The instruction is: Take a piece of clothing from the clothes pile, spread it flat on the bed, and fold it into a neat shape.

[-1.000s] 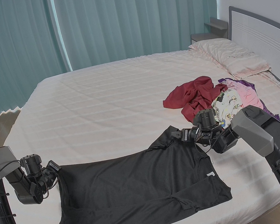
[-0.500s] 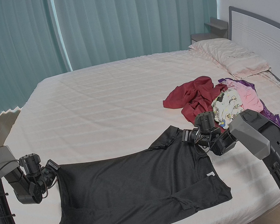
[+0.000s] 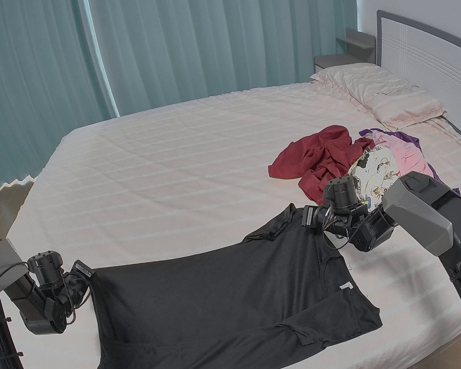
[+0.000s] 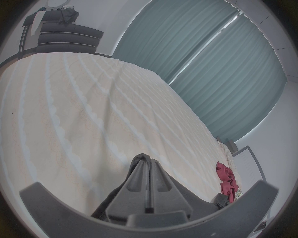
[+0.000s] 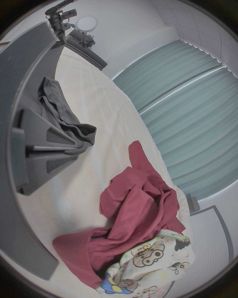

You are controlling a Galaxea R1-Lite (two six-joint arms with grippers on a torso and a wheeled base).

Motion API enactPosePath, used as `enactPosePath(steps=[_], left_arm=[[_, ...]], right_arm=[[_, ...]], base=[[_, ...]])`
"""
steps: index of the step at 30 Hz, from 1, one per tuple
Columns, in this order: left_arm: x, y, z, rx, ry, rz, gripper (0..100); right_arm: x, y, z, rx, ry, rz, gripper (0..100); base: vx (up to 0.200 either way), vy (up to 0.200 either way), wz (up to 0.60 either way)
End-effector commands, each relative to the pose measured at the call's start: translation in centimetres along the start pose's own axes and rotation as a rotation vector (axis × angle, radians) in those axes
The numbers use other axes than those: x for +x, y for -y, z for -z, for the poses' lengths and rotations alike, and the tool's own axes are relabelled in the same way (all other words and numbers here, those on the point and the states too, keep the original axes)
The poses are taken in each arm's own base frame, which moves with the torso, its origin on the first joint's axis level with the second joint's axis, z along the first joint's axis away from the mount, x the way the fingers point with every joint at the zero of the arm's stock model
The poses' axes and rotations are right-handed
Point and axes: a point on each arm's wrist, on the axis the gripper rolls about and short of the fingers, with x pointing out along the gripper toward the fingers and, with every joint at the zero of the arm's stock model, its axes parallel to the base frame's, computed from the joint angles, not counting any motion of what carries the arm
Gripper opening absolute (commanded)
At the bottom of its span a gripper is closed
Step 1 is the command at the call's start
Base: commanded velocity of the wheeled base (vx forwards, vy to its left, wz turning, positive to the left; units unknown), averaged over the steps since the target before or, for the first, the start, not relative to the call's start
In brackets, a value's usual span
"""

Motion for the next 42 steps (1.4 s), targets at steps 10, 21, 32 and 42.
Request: enactPosePath(steps=[10,21,32,42], left_arm=[[-0.2,-0.3,-1.0,-0.009,0.029,-0.003,0],[-0.7,-0.2,-1.0,-0.009,0.014,0.009,0],[-2.1,-0.8,-2.4,0.009,0.003,0.040,0],[-2.6,-2.4,-2.1,0.063,-0.066,0.059,0]], right_arm=[[-1.4,-0.5,-1.0,-0.032,0.017,0.013,0],[-2.4,-0.3,-0.8,-0.036,-0.009,0.025,0],[-5.2,-0.3,-0.7,-0.047,-0.034,0.016,0],[-6.0,-0.4,-0.4,-0.062,-0.031,0.013,0]], base=[[0.000,0.000,0.00],[0.000,0.000,0.00],[0.000,0.000,0.00],[0.000,0.000,0.00]])
